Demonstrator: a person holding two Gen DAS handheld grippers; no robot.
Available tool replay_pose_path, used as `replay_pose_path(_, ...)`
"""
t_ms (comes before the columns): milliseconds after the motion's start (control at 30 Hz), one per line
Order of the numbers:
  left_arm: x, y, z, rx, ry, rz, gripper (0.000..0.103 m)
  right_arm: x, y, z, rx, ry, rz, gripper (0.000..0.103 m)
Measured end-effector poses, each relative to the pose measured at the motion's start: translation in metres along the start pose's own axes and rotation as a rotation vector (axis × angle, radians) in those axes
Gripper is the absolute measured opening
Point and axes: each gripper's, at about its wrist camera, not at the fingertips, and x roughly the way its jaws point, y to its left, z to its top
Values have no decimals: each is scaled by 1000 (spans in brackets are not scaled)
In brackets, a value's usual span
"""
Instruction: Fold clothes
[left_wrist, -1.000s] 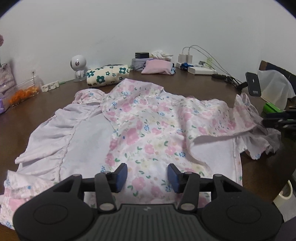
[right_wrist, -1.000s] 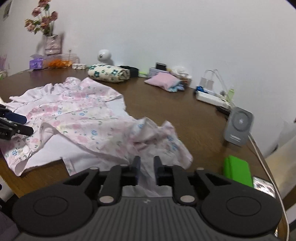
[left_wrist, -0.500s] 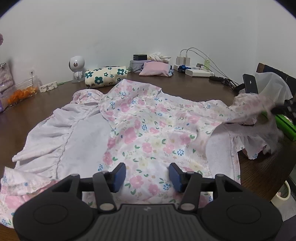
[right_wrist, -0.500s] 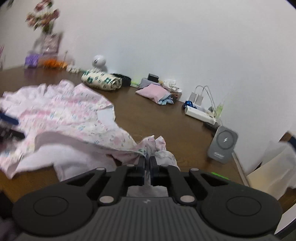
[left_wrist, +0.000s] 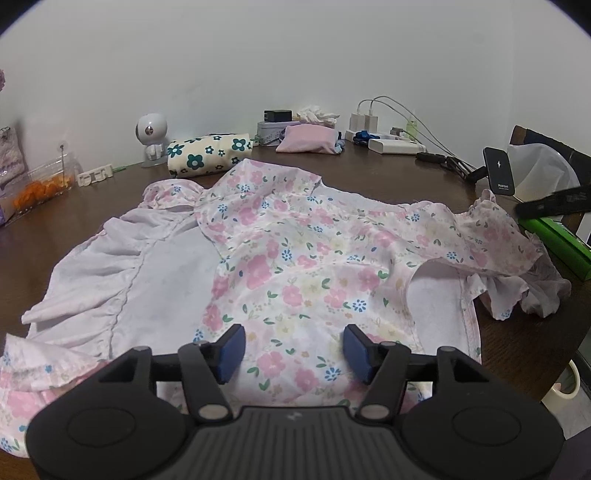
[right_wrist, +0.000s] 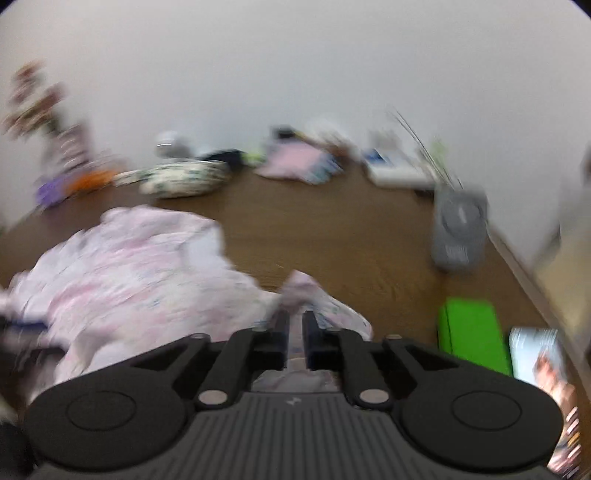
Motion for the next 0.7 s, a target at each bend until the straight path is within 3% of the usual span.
replay_pose_path(67, 0, 0, 0, 0, 0, -2, 58, 13, -4, 0, 91, 26, 72, 14)
replay_pose_path(167, 0, 0, 0, 1, -1, 0, 59, 20, -1, -5, 161, 25, 114, 22)
replay_pose_path(300, 1, -1, 0, 1, -1, 1, 60, 26, 6, -12, 168, 33, 131, 22)
replay_pose_path(367, 1, -1, 0, 1, -1, 1, 60, 22, 10, -16, 154, 18, 110, 9)
replay_pose_path(433, 1, -1, 0, 1, 0, 1, 60, 17, 11, -14, 144, -2, 105, 9)
replay_pose_path(500, 1, -1, 1, 2, 0, 1, 61, 10, 12, -13, 137, -21, 106, 14)
replay_pose_path(567, 2, -1, 1, 2, 0, 2, 61, 2, 12, -13, 135, -33, 126, 44)
replay_pose_path(700, 2, -1, 0, 2, 1, 3, 61, 7, 19, -14, 115, -19, 135, 33)
